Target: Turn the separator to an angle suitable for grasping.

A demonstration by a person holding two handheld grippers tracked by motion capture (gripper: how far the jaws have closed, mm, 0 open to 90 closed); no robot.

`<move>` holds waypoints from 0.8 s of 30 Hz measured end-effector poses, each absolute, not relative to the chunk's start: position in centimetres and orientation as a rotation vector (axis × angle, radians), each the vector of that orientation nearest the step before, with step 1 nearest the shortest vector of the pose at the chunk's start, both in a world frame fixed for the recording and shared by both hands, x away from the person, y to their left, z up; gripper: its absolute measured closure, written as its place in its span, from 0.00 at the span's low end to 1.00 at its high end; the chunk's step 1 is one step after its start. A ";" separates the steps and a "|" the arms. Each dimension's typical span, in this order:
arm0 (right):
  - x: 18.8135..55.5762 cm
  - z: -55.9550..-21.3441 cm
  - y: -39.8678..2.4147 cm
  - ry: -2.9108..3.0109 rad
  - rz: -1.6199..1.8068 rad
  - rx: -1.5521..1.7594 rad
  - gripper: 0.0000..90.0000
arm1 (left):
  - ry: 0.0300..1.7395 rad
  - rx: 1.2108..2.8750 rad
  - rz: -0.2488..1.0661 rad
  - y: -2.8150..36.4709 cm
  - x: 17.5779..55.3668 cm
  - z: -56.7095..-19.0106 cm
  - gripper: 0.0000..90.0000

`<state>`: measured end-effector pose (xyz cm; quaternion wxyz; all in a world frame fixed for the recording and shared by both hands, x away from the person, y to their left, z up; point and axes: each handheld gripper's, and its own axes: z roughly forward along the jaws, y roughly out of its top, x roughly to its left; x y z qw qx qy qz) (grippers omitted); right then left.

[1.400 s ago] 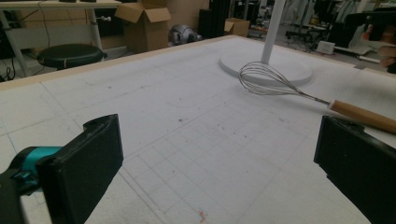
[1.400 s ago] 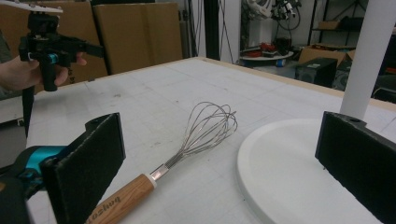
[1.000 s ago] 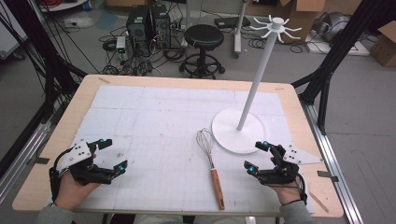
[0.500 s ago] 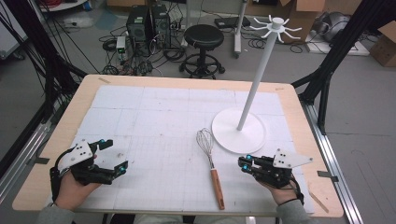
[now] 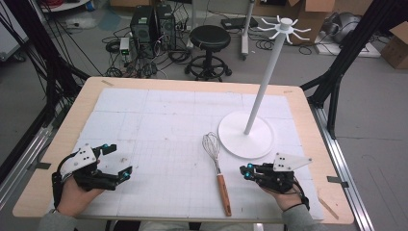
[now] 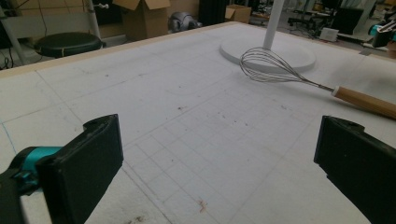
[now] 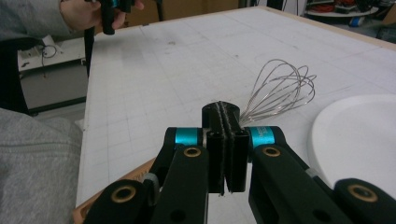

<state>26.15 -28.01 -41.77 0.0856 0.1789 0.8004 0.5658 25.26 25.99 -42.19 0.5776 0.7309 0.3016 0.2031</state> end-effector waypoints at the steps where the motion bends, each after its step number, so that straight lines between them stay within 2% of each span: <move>1: 26.2 -41.8 -28.0 2.389 1.681 0.530 1.00 | 0.705 1.710 0.476 26.0 25.2 -42.2 0.02; 24: 26.6 -44.2 -25.6 2.639 1.554 0.517 1.00 | 0.709 1.719 0.472 25.9 25.2 -42.3 0.02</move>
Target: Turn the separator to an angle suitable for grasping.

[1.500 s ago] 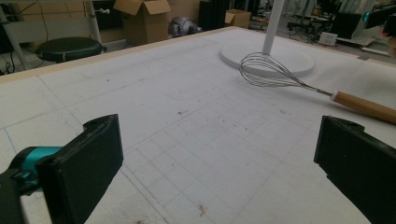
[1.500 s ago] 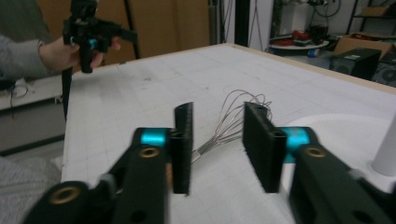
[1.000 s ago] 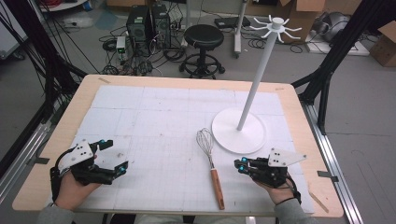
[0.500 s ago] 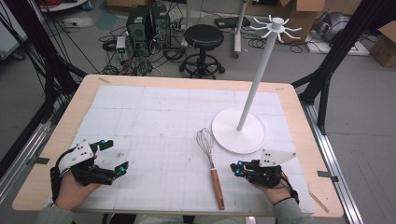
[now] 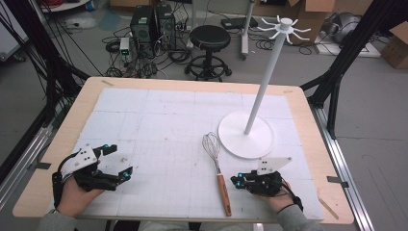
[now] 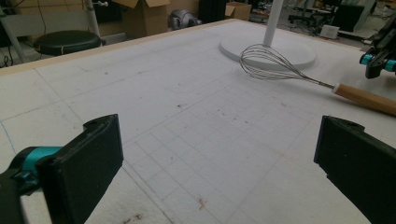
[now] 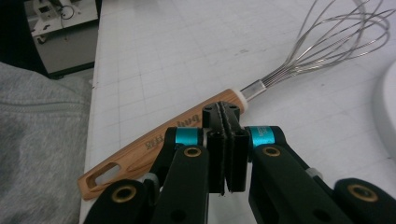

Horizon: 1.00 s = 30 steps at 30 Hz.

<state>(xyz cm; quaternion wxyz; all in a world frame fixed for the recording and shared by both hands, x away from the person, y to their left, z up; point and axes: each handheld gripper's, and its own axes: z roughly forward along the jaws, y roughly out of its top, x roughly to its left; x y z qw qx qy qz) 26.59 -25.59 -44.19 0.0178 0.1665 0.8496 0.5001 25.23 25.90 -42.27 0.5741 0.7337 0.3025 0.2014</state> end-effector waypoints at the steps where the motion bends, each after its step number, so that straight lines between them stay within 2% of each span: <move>1: 26.6 -44.3 -25.5 2.649 1.548 0.510 1.00 | 0.708 1.720 0.472 25.9 25.2 -42.3 0.02; 30: 26.5 -44.9 -23.9 2.777 1.457 0.436 1.00 | 0.707 1.734 0.469 25.8 25.3 -42.4 0.02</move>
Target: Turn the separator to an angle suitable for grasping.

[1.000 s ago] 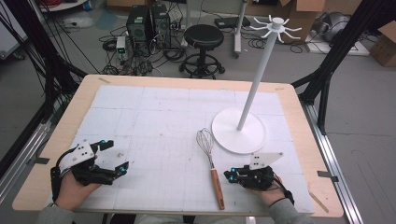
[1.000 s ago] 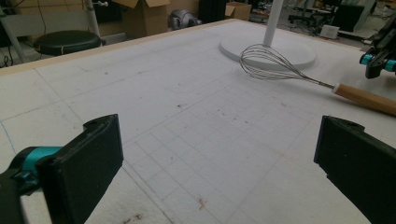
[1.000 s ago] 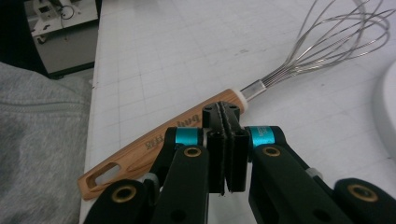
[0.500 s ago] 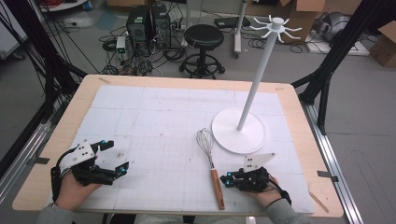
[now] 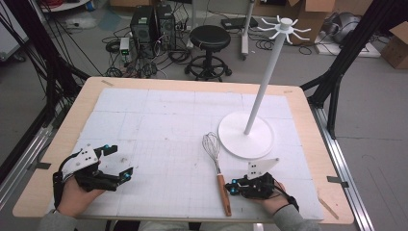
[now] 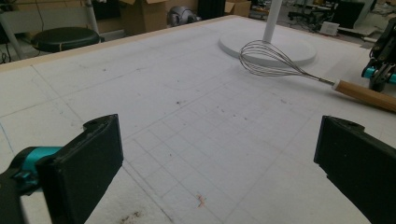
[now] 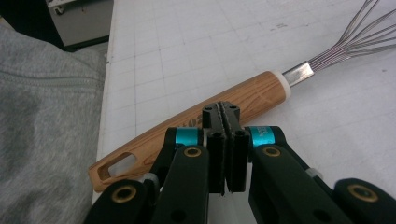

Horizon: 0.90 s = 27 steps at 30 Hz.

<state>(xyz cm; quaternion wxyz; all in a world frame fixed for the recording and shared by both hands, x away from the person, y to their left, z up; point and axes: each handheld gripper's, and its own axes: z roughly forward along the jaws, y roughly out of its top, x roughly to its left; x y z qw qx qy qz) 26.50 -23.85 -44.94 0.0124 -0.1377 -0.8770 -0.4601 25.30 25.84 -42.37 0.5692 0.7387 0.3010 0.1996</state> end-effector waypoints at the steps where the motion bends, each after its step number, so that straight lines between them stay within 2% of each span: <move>1: 26.5 -44.9 -23.8 -2.736 -1.430 -0.424 1.00 | 0.707 1.735 0.469 25.8 25.3 -42.4 0.02; 27: 26.4 -45.0 -23.0 -2.758 -1.371 -0.393 1.00 | 0.711 1.742 0.463 25.8 25.3 -42.4 0.02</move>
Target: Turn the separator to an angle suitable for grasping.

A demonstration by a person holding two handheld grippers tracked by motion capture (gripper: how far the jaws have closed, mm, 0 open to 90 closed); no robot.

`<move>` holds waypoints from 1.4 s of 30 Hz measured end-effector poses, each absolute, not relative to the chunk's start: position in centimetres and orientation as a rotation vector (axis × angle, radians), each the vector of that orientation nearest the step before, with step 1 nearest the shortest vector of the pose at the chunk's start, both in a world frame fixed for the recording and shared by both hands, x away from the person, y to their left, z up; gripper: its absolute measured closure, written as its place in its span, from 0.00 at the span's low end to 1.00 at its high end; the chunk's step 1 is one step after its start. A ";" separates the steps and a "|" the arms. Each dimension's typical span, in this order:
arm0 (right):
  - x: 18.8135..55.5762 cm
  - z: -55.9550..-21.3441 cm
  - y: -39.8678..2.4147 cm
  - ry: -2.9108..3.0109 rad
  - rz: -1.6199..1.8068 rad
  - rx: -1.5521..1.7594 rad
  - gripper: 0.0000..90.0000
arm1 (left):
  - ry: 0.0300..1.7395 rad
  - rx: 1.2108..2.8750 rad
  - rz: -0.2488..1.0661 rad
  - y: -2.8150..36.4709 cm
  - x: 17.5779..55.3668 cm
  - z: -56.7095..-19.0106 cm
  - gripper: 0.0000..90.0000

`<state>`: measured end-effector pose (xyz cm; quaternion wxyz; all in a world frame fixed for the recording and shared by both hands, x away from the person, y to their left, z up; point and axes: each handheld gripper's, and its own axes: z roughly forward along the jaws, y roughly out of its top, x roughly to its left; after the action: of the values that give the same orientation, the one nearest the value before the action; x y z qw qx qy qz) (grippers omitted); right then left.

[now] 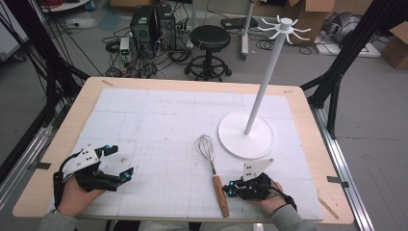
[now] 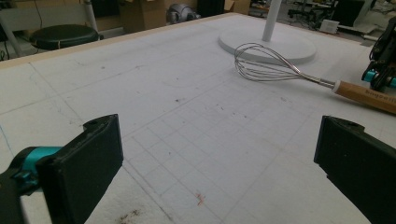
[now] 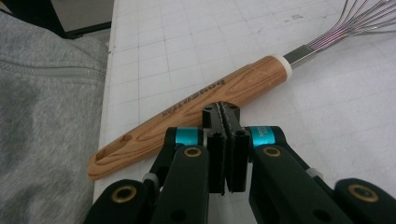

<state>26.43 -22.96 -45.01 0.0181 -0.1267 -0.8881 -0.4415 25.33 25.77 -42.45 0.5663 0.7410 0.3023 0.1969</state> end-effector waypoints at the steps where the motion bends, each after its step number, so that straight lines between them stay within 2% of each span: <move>1: 26.4 -45.0 -22.9 -2.757 -1.372 -0.395 1.00 | 0.711 1.743 0.462 25.8 25.3 -42.5 0.02; 42: 25.5 -45.0 -19.9 -2.758 -1.311 -0.319 1.00 | 0.713 1.743 0.463 25.7 25.3 -42.5 0.02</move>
<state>25.46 -19.93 -45.04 0.0357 -0.1039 -0.8976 -0.4268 25.31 25.72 -42.48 0.5658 0.7411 0.3032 0.1967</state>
